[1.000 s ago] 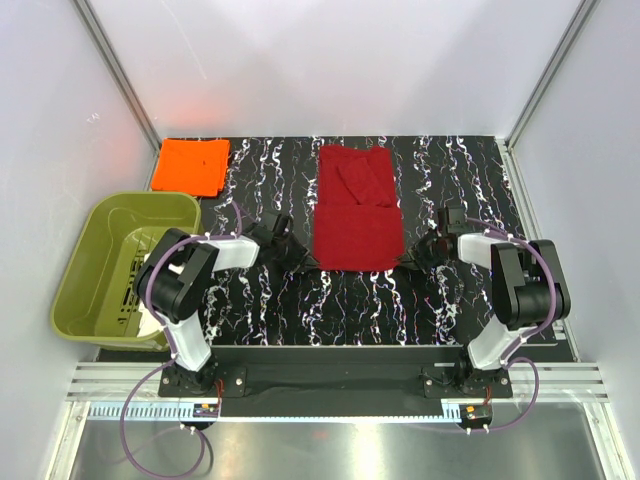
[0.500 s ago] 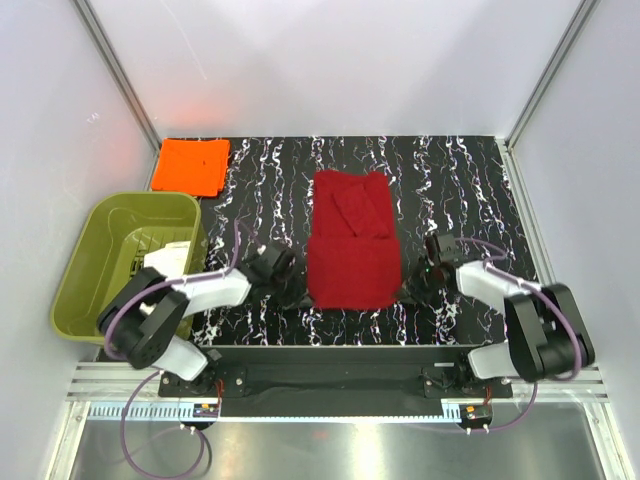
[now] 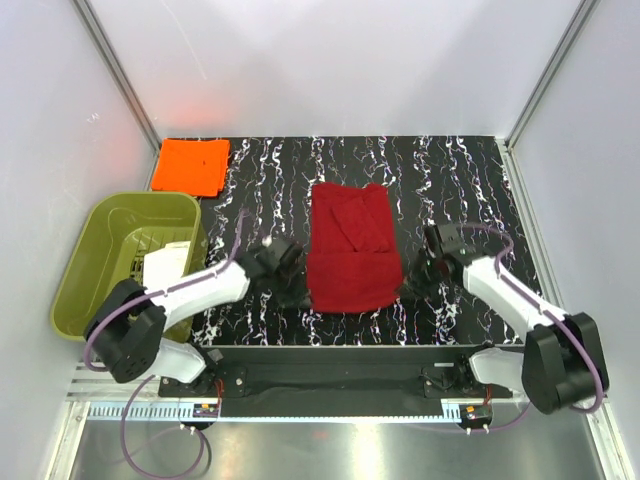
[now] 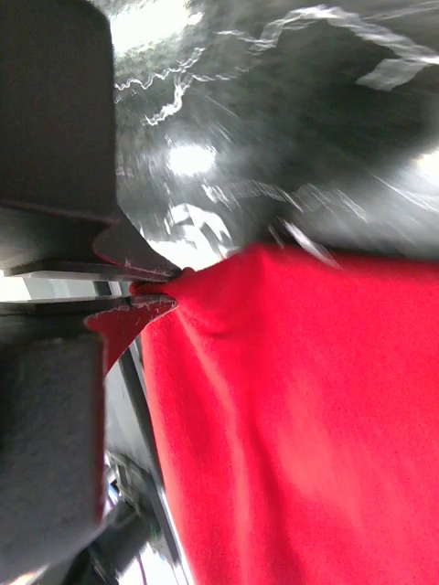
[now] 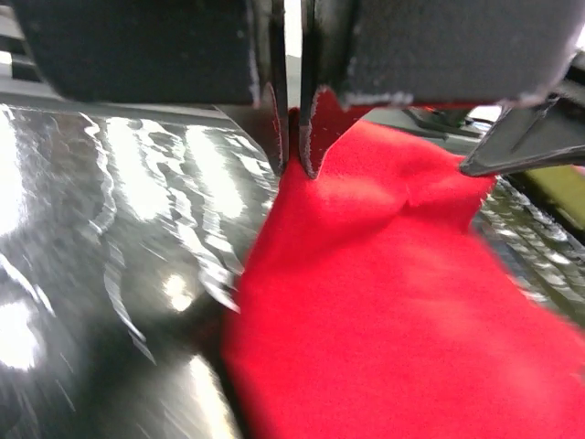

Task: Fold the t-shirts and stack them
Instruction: Fold the tshirt

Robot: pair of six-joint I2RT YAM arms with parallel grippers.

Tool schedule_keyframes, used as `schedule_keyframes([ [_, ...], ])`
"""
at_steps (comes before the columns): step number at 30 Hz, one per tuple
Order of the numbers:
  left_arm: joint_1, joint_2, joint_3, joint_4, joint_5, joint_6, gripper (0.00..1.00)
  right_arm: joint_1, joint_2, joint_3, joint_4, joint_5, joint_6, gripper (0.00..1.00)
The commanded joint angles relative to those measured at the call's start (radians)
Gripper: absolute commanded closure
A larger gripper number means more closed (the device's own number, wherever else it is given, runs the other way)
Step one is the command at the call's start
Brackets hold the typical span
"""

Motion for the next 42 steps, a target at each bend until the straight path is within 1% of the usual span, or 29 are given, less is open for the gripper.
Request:
schedule_keyframes([
  [1,0.078,0.042,0.251,-0.177,-0.090,0.155,1.00,-0.010,0.096,0.226,-0.023,0.059,-0.138,1.00],
  [2,0.120,0.054,0.283,-0.188,-0.088,0.171,1.00,-0.011,0.130,0.270,-0.026,0.054,-0.154,1.00],
  [3,0.142,0.068,0.318,-0.191,-0.082,0.203,1.00,-0.014,0.193,0.357,-0.031,0.051,-0.166,1.00],
  [4,0.182,0.103,0.383,-0.194,-0.076,0.218,1.00,-0.019,0.224,0.397,-0.032,0.045,-0.189,1.00],
  [5,0.200,0.126,0.418,-0.200,-0.072,0.232,1.00,-0.023,0.253,0.437,-0.032,0.045,-0.197,1.00],
  [6,0.219,0.152,0.452,-0.202,-0.046,0.260,1.00,-0.028,0.317,0.513,-0.032,0.043,-0.206,1.00],
  [7,0.251,0.213,0.519,-0.203,-0.023,0.274,1.00,-0.040,0.353,0.554,-0.041,0.028,-0.223,1.00],
  [8,0.265,0.246,0.555,-0.206,-0.003,0.286,1.00,-0.048,0.387,0.592,-0.049,0.017,-0.229,1.00],
  [9,0.277,0.276,0.592,-0.208,0.020,0.309,1.00,-0.054,0.451,0.667,-0.061,0.010,-0.234,1.00],
  [10,0.294,0.331,0.660,-0.210,0.030,0.320,1.00,-0.063,0.482,0.702,-0.066,-0.004,-0.244,1.00],
  [12,0.308,0.385,0.728,-0.211,0.046,0.339,1.00,-0.072,0.555,0.791,-0.074,-0.012,-0.257,1.00],
  [13,0.322,0.434,0.794,-0.211,0.057,0.346,1.00,-0.079,0.579,0.821,-0.078,-0.021,-0.261,1.00],
  [15,0.332,0.508,0.858,-0.210,0.088,0.355,1.00,-0.099,0.638,0.893,-0.097,-0.033,-0.271,1.00],
  [18,0.348,0.588,0.996,-0.205,0.126,0.360,1.00,-0.132,0.697,0.959,-0.107,-0.070,-0.280,1.00],
  [21,0.358,0.623,1.047,-0.168,0.140,0.369,1.00,-0.152,0.730,1.003,-0.104,-0.105,-0.291,1.00],
  [24,0.369,0.630,1.063,-0.133,0.149,0.363,1.00,-0.161,0.752,1.043,-0.104,-0.148,-0.306,1.00],
  [28,0.378,0.596,1.020,-0.111,0.145,0.361,1.00,-0.163,0.744,1.042,-0.115,-0.159,-0.306,1.00],
  [31,0.377,0.561,0.951,-0.105,0.154,0.355,1.00,-0.165,0.723,0.981,-0.109,-0.178,-0.292,1.00],
  [34,0.375,0.495,0.832,-0.084,0.171,0.334,1.00,-0.163,0.672,0.863,-0.075,-0.222,-0.263,1.00],
  [35,0.372,0.446,0.790,-0.073,0.174,0.333,1.00,-0.163,0.634,0.788,-0.066,-0.228,-0.261,1.00],
  [36,0.369,0.420,0.712,-0.067,0.169,0.340,1.00,-0.162,0.611,0.749,-0.052,-0.236,-0.257,1.00],
  [38,0.362,0.369,0.632,-0.076,0.152,0.361,1.00,-0.157,0.570,0.676,-0.043,-0.247,-0.257,0.99],
  [39,0.362,0.322,0.556,-0.078,0.152,0.370,1.00,-0.154,0.526,0.605,-0.046,-0.248,-0.260,0.99],
  [40,0.362,0.298,0.519,-0.088,0.151,0.376,1.00,-0.151,0.502,0.568,-0.045,-0.250,-0.261,0.98],
  [41,0.360,0.256,0.482,-0.093,0.152,0.392,1.00,-0.140,0.453,0.496,-0.046,-0.251,-0.260,0.97],
  [42,0.360,0.235,0.418,-0.096,0.155,0.401,1.00,-0.134,0.432,0.461,-0.051,-0.250,-0.255,0.96],
])
